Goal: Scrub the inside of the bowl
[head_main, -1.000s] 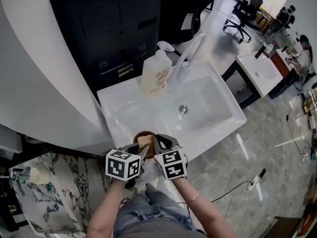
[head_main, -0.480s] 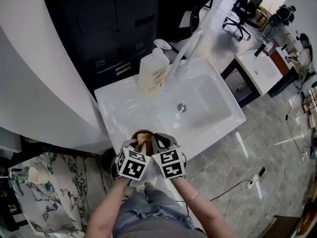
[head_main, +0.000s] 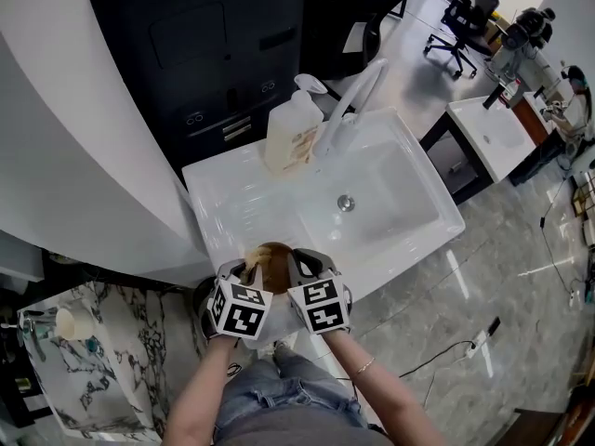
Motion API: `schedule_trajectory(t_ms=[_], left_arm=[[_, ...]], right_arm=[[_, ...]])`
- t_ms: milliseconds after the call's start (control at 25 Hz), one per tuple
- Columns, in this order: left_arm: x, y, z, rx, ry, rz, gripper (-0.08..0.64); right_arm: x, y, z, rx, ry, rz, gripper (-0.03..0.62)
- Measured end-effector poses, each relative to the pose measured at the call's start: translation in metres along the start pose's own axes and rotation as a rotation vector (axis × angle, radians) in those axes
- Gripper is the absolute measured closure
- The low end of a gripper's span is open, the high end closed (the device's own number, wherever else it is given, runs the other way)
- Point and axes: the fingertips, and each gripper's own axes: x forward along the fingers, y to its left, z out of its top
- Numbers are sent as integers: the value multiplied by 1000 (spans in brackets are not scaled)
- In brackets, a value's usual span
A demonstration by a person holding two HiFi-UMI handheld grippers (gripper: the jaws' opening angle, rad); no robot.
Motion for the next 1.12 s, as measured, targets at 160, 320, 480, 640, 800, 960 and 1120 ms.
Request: schedule_trajectory(t_ms=[160,320,480,640,800,960,1120], left_arm=[[-10,8,3,-16,-55,16,514],[-25,18,8,-120,-167,16,514],[-36,19,13,-309,-262,-74,514],[-35,-3,17,-440,-247,-216,514],[-26,-29,16,-554,-199,-314,514],[-18,-37,3,-583,-138,-320,514],[-17,-38,-4,-513,-105,-279,514]], right_arm=[[2,0,-2,-5,4,-2,568],[2,0,0,-4,2,-3,568],[1,1,1,-4,-6,-4,568],[1,3,3,-13,-5,-10,568],[0,7,5,-16,-12,-13,568],[0,8,5,-23,-17,-14,568],[0,9,4,-26,-16,-16,568]])
